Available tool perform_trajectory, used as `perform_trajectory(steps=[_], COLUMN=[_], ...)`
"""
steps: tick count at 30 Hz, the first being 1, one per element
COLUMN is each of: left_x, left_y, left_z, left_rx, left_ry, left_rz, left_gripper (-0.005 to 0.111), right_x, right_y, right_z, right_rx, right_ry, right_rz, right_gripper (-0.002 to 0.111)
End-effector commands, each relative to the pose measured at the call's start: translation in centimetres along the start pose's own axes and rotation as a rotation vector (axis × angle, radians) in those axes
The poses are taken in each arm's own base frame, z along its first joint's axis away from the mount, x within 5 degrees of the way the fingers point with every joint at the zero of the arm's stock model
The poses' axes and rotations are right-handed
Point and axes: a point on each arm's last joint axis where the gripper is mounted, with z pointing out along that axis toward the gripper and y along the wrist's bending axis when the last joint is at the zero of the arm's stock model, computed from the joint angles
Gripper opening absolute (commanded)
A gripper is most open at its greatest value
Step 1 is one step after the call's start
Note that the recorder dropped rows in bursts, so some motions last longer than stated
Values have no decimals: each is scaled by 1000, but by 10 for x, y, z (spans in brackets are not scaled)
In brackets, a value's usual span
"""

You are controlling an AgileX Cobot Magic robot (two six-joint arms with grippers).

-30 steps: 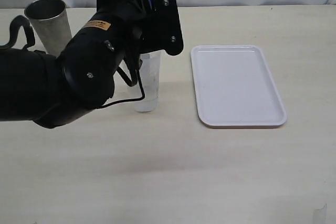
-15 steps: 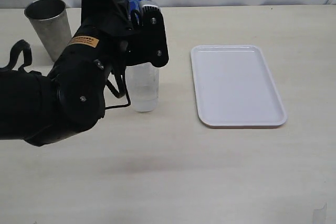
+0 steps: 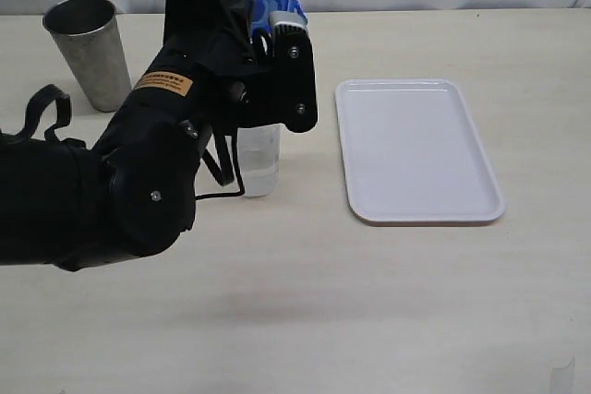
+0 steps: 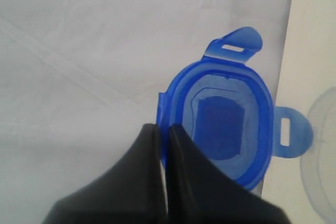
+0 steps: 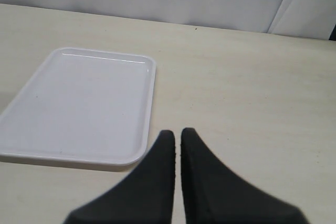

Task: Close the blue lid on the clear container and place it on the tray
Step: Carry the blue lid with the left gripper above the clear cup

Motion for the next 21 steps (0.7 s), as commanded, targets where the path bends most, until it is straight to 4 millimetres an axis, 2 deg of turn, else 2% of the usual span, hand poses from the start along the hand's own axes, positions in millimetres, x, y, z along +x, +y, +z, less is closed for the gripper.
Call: perform_trajectory(steps=[1,7,12,21], left_x=[-2,1,7,30], left_y=[-2,3,13,6], left_z=[-2,-2,-2,16], left_rx=[23,-34,-150,-39], left_ry=[-9,24,81,113], left_rz=[-20,-20,-61,-134], left_gripper=[0,0,0,0], right_x=[0,0,0,0], right_y=[0,0,0,0], right_z=[0,0,0,0], right_rx=[4,4,4,4], right_ry=[-7,-7,-7,-7], right_rz=[8,8,8,8], right_gripper=[4,4,4,4])
